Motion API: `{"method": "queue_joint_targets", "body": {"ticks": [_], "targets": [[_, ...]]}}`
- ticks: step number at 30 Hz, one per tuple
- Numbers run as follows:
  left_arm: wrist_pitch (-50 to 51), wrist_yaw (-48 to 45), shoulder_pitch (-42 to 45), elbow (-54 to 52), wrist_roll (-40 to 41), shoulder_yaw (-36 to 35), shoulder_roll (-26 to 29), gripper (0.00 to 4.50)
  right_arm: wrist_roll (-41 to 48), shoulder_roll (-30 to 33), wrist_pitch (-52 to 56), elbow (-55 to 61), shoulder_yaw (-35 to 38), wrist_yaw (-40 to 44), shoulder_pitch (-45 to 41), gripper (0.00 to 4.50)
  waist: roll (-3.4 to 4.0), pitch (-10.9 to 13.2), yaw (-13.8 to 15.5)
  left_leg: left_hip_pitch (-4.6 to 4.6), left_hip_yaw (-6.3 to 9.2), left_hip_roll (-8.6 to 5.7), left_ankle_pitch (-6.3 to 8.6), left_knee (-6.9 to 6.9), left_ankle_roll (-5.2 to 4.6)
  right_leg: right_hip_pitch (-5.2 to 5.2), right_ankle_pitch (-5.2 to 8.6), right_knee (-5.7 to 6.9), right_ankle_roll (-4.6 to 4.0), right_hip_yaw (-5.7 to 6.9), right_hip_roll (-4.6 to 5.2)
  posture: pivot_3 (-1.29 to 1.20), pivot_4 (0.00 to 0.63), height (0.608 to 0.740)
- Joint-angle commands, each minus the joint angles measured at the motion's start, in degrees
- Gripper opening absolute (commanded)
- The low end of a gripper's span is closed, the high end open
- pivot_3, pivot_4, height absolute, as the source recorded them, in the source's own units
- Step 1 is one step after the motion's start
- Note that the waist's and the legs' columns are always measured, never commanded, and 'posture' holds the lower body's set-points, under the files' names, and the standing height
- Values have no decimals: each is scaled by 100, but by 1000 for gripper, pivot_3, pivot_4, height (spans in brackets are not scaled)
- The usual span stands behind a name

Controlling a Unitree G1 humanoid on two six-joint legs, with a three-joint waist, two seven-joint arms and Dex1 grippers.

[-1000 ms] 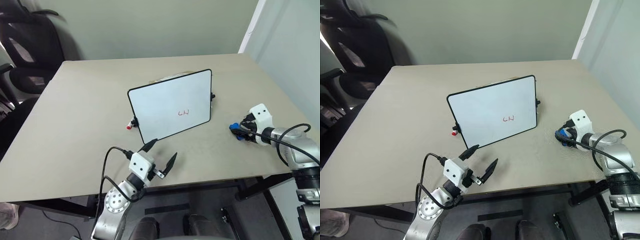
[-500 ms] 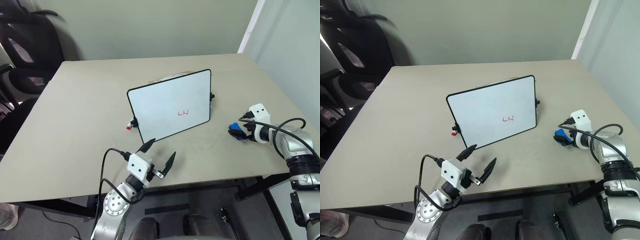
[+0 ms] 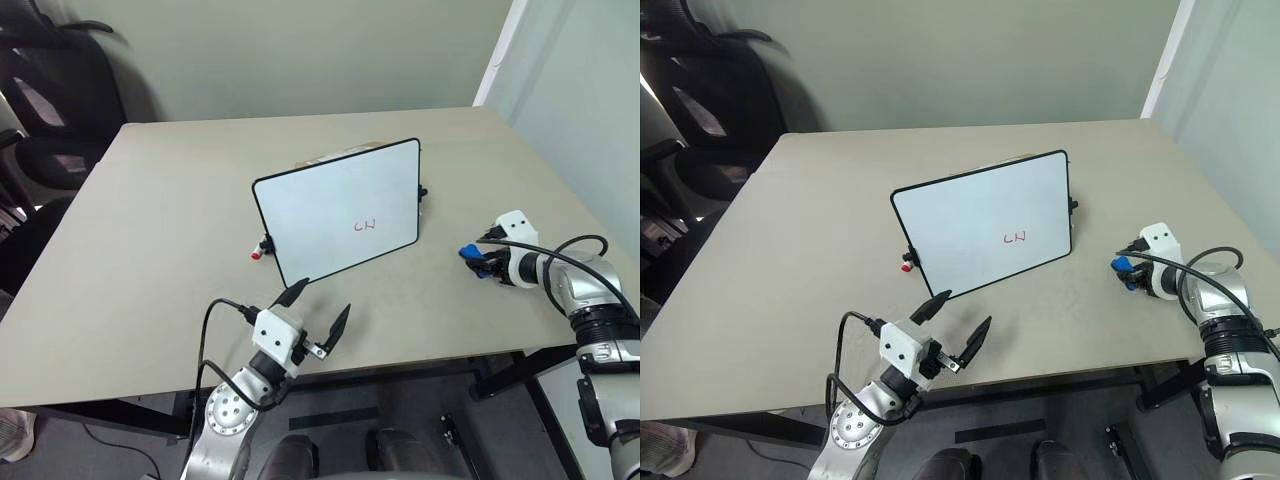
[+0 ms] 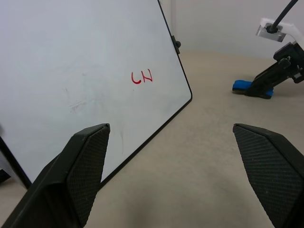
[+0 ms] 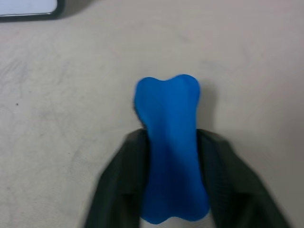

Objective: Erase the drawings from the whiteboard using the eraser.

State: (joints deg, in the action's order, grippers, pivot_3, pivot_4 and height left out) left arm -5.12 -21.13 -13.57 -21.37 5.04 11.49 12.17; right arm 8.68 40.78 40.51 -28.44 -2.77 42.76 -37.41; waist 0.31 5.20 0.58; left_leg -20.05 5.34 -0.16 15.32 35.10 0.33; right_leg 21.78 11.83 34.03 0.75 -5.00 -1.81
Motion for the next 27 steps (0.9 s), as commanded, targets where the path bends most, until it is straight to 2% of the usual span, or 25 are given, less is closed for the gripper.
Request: {"method": "queue_joint_targets", "body": {"ticks": [1,6,10,16,19,22,27], "targets": [[-100,32,-49,-345,6,-6,-2,4500,82,248,162,1110,294,-23,223,1550,4,2,0,-1,0,0,0,0,0,1,0,0,-1,0,0,0,150,739],[-89,52,-159,-451,12,-16,17,4500,707,81,878,3455,651,-66,697,1550,7,2,-14,-5,-3,-1,4,-2,8,2,9,-1,-2,1,-2,0,150,739],[-45,47,-165,-487,27,-41,43,4500,818,-372,1249,4154,334,-331,497,1550,-13,4,-75,8,-2,2,5,0,9,0,24,0,-1,2,-10,0,150,739],[-22,33,-186,-535,35,-65,92,4500,545,-1090,1137,3667,-351,-599,-186,1550,1,2,-87,4,-1,1,-6,2,0,37,32,1,9,0,-6,0,150,739],[-4,35,-203,-574,41,-83,111,4500,300,-1429,915,2835,-597,-828,-654,1550,-3,2,-41,1,5,2,-9,1,-1,63,10,1,3,0,-4,0,150,739],[-1,53,-225,-600,25,-76,106,4500,108,-1672,776,2136,-706,-997,-950,1550,-5,-1,-17,-8,4,0,-6,0,3,73,-13,-1,-20,0,0,0,150,739],[-2,95,-285,-659,12,-76,85,4500,-101,-1916,652,1707,-922,-1039,-1058,1550,0,-6,-6,-11,4,1,8,-7,22,76,-61,1,-83,2,0,0,150,739]]}}
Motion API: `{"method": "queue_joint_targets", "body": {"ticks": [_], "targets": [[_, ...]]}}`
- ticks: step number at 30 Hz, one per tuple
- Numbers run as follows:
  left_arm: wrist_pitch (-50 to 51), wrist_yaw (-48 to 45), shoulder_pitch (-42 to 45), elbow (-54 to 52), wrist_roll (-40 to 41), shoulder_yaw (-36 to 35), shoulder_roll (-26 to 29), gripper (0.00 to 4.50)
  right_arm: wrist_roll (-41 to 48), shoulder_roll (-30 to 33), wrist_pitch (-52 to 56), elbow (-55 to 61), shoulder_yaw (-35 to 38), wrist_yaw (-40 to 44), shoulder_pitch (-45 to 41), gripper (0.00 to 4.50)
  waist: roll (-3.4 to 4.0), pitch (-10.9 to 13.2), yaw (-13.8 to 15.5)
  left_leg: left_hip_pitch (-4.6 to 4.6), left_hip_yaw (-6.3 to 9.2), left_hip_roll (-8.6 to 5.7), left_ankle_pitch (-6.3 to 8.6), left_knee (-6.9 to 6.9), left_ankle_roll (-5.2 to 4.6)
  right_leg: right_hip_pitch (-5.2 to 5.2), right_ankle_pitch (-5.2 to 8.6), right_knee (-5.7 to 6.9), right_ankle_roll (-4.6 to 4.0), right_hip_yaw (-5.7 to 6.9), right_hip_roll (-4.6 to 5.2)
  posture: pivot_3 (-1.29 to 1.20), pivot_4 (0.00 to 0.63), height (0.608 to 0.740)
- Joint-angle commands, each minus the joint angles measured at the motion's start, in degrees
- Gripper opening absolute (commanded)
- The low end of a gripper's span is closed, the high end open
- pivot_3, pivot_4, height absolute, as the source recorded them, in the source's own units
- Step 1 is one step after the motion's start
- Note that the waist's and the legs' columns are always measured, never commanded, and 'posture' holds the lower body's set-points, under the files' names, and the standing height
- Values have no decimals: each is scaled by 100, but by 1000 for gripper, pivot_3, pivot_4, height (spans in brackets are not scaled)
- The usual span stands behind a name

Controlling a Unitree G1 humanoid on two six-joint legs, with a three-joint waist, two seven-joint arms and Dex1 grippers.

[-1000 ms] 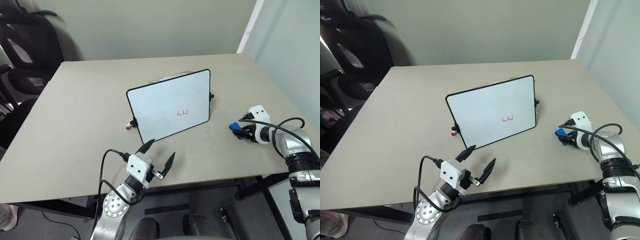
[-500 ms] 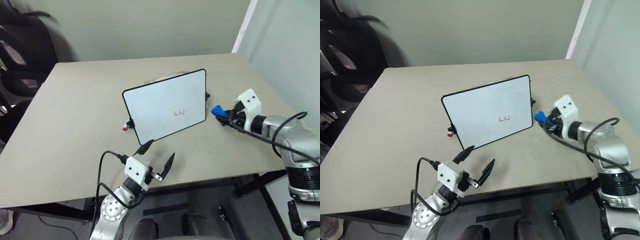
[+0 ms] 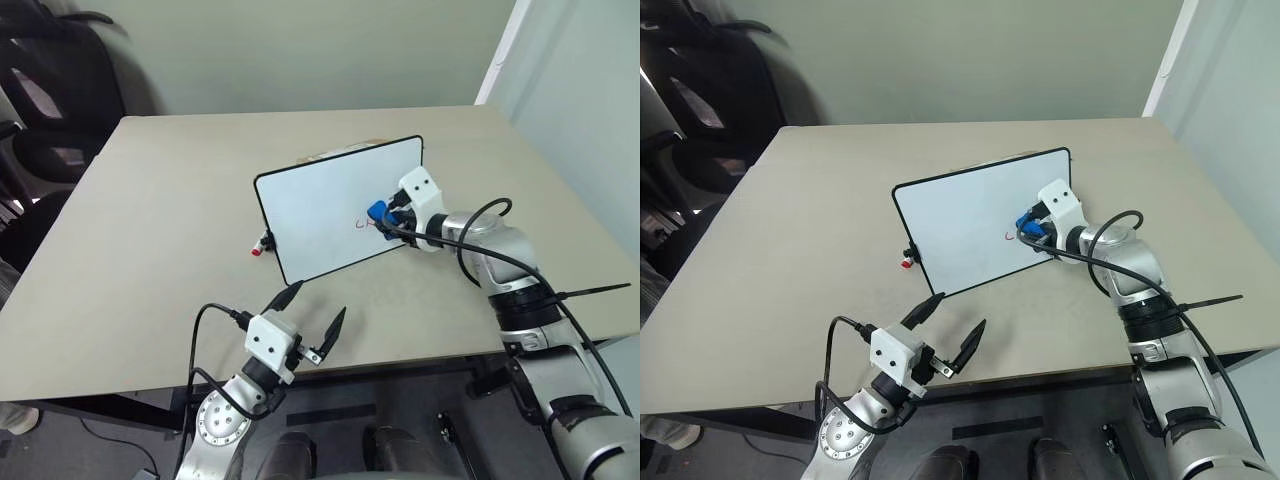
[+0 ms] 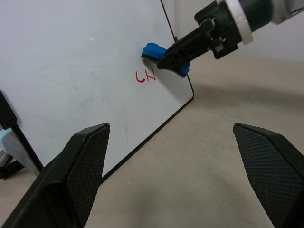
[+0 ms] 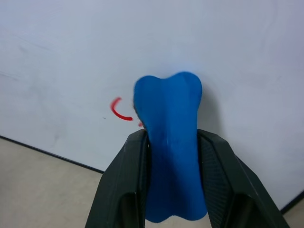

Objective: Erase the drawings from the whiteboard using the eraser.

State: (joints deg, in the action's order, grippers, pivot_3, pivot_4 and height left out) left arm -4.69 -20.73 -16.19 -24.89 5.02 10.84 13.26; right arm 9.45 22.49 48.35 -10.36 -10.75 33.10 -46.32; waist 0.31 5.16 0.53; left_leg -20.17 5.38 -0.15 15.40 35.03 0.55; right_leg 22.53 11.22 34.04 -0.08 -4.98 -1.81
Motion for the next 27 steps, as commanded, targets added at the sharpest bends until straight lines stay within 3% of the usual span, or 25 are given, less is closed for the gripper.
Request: {"method": "queue_joint_targets", "body": {"ticks": [1,10,27], "targets": [[-45,61,-28,-312,12,-11,-27,4500,-217,-121,-124,-163,-172,-75,-173,1550,-1,-4,-3,0,0,0,0,-2,0,-6,0,0,0,1,0,0,150,739],[8,101,-144,-487,37,-34,11,4500,-447,-297,11,-367,-432,-12,-201,1550,2,-6,-36,10,-2,1,3,-5,5,-2,21,-1,36,4,-1,0,150,739],[46,104,-76,-454,50,-6,20,4500,-450,-355,360,59,-385,102,-838,1550,-4,-8,-33,4,-2,1,12,-5,21,32,4,-1,6,6,-1,0,150,739]]}}
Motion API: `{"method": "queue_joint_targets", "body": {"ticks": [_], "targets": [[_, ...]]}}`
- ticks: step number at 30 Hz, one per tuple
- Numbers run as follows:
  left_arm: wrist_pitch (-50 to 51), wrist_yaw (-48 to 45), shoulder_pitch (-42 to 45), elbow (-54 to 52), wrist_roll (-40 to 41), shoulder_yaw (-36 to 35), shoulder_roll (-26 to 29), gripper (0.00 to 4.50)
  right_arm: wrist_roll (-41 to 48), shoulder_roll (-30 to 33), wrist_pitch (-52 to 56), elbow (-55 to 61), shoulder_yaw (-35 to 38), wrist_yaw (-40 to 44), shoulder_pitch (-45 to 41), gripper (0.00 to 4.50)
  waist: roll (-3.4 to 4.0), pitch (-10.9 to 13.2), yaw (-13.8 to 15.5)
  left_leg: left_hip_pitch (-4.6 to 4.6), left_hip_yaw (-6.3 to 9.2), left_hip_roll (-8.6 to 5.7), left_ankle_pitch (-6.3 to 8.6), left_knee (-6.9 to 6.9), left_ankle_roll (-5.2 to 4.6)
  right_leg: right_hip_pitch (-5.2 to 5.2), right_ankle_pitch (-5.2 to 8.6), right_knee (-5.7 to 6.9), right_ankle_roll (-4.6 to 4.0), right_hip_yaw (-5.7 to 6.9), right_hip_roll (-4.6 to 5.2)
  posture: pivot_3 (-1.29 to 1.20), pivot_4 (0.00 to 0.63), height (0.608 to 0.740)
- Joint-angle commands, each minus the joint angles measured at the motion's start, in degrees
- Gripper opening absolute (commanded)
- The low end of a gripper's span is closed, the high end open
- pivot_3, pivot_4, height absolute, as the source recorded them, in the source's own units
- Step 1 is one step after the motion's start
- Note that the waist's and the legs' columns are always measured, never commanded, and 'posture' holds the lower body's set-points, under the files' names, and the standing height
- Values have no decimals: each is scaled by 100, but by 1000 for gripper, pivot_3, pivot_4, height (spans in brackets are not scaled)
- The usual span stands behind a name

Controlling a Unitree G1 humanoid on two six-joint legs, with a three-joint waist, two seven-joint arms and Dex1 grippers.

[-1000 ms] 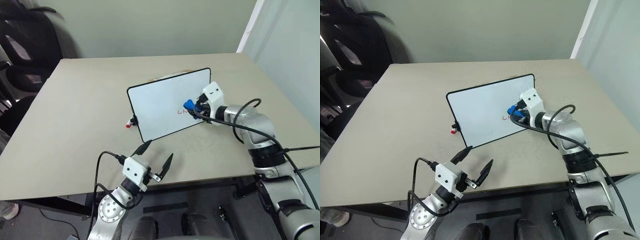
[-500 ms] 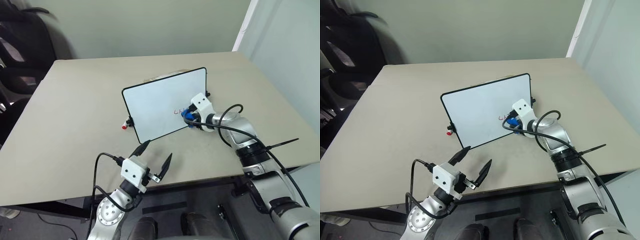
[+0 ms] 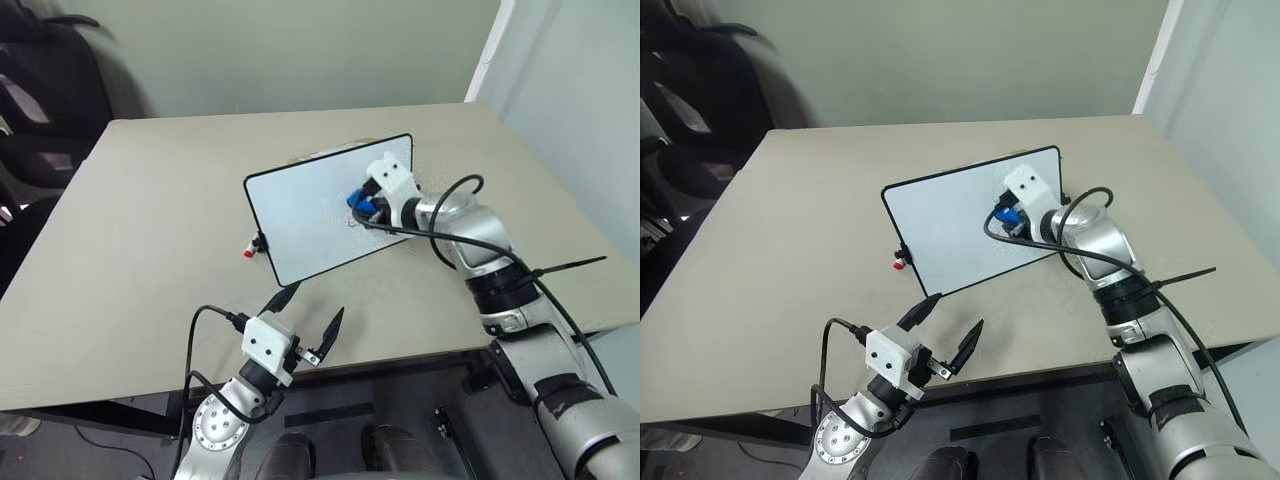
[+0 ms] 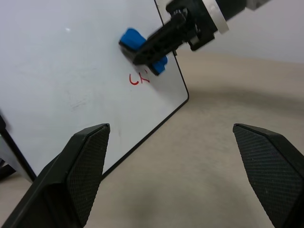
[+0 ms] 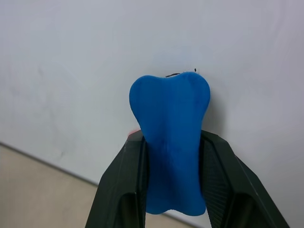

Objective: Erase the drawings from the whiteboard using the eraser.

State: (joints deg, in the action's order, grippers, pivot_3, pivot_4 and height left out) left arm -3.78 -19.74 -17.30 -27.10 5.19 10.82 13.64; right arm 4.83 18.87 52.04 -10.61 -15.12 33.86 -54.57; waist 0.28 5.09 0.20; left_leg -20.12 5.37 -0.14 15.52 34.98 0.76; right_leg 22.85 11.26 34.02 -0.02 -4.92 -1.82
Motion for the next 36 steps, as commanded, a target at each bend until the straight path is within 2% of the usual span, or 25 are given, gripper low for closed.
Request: {"method": "queue_joint_targets", "body": {"ticks": [1,12,22,36], "targets": [[-46,8,40,-226,32,0,-22,4500,-18,9,-11,36,-12,43,45,1550,-1,-1,0,-1,0,0,1,1,1,-1,-1,0,-2,0,0,0,150,739],[-76,17,76,-180,26,-30,-30,4500,-331,46,87,-527,-519,108,467,1550,1,1,-2,-9,-1,0,3,-1,7,-5,-9,5,8,0,0,0,150,739],[-86,13,146,-105,19,-27,-38,4500,-138,39,384,-91,-11,69,-89,1550,3,3,-1,-10,-1,1,0,-1,3,-1,-9,1,8,1,0,0,150,739],[-98,19,176,-51,-5,-9,-61,4500,-116,-52,338,-76,-77,83,106,1550,1,1,1,-7,-1,2,1,-2,3,-2,-7,2,-2,3,0,0,150,739]]}}
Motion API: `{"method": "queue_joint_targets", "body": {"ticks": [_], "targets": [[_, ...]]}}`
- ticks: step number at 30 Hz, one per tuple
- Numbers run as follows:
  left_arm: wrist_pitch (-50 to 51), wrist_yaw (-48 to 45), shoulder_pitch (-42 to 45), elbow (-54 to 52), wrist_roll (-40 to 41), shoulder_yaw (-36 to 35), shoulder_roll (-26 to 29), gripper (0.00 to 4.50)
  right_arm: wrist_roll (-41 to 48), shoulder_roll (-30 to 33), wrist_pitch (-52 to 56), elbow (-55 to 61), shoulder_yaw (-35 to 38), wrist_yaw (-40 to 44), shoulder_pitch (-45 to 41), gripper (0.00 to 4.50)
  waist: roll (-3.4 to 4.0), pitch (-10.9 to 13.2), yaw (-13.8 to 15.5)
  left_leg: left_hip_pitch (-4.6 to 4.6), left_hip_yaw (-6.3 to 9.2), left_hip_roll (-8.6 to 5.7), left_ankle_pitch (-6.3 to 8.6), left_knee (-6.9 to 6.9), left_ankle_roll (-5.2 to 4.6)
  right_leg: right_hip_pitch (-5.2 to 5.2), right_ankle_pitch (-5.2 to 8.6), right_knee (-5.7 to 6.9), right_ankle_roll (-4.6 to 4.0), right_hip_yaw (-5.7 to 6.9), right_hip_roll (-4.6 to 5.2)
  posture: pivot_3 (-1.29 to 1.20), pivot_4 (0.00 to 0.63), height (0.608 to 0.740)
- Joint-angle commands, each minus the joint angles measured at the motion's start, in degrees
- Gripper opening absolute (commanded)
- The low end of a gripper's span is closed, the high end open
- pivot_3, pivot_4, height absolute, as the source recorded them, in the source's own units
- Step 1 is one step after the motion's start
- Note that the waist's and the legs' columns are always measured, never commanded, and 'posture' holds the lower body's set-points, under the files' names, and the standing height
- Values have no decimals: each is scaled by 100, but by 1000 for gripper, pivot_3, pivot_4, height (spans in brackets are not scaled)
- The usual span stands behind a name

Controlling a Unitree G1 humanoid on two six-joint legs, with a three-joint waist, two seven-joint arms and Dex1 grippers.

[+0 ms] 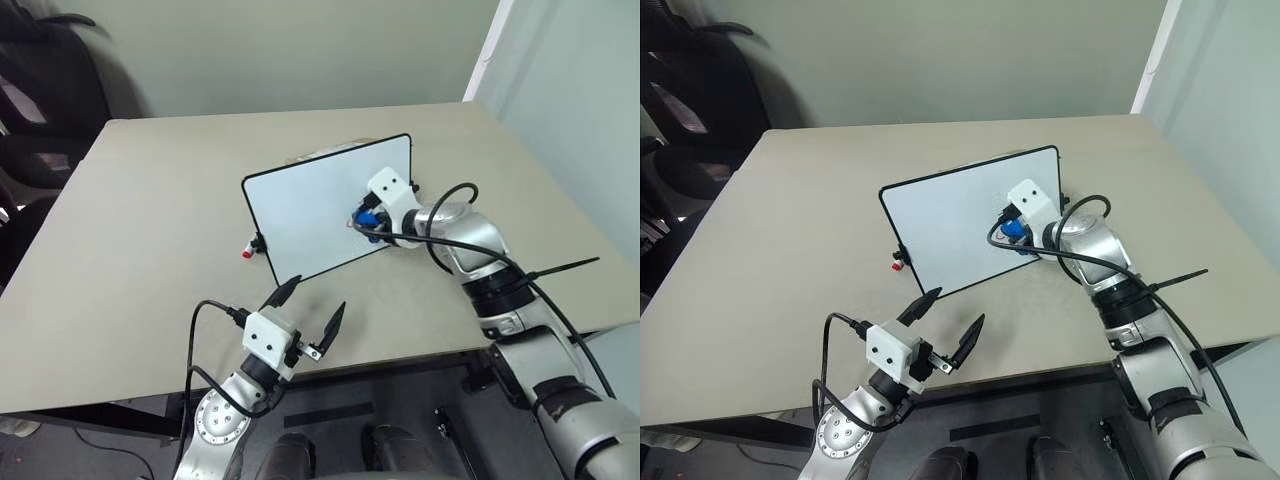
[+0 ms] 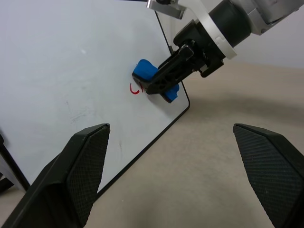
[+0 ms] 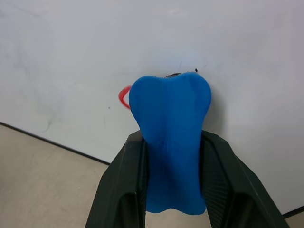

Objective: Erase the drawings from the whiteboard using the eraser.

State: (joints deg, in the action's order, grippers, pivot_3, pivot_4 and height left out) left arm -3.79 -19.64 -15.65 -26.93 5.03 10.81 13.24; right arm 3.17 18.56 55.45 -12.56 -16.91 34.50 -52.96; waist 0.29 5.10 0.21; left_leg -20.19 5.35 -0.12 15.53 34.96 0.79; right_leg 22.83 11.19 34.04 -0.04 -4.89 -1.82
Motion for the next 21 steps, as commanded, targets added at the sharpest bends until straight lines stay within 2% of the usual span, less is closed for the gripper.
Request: {"method": "queue_joint_targets", "body": {"ticks": [1,5,13,17,21], "targets": [[-97,9,10,-70,10,-8,-21,4500,54,-21,4,118,105,19,-54,1550,0,0,0,1,0,0,0,-1,0,0,1,1,1,0,0,0,150,739],[-95,5,-1,-88,14,-18,-15,4500,57,-3,-1,139,105,27,-40,775,0,0,0,1,0,0,0,-2,0,0,3,0,5,0,0,0,150,739],[-86,8,1,-98,11,-9,-20,4500,177,-88,258,103,252,-8,-23,775,0,0,1,2,0,0,0,0,0,2,2,-1,4,0,0,0,150,739],[-79,15,4,-110,2,5,-28,4500,261,-144,681,-225,242,37,-163,775,0,0,1,2,0,0,-2,-1,-3,-1,2,0,4,0,0,0,150,739],[-79,21,9,-114,-6,15,-39,4500,232,-151,661,-686,159,82,-279,775,1,1,2,4,0,-1,-1,0,-2,2,2,-3,4,0,0,0,150,739]]}}
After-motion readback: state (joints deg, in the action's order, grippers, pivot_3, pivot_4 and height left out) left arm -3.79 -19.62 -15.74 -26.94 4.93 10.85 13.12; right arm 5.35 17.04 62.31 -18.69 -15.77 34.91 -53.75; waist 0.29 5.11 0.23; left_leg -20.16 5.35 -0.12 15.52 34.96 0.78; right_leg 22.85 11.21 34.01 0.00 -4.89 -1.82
